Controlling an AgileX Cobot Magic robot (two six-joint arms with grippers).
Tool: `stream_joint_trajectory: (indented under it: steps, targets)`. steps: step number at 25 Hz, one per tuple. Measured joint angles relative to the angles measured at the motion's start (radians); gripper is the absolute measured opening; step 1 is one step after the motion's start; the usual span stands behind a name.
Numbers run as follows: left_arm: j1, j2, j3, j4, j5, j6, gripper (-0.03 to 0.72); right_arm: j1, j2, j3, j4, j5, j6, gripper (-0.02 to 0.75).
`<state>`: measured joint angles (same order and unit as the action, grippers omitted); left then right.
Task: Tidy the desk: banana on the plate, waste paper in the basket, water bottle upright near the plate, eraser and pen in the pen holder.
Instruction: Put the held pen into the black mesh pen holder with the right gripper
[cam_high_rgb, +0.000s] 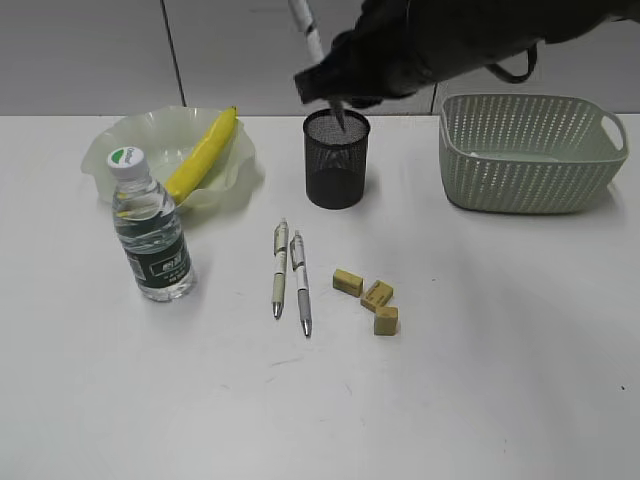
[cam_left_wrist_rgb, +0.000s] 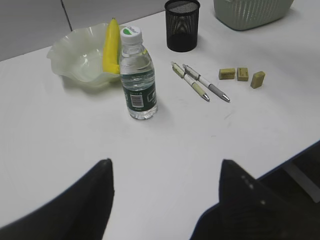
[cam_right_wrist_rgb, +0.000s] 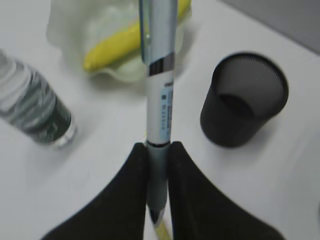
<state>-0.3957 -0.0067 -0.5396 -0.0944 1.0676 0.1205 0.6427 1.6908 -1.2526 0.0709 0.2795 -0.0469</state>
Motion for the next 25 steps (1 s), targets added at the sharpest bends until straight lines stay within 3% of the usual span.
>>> stream_joint_trajectory:
  steps: [15,25]
  targets:
    - [0.000,0.000,0.000,0.000,0.000,-0.002,0.489,-0.131,0.313,0.000,0.023,-0.768,0.019,0.099]
    - [0.000,0.000,0.000,0.000,0.000,-0.002,0.489,-0.135,0.484,-0.030,0.024,-0.816,0.020,0.099]
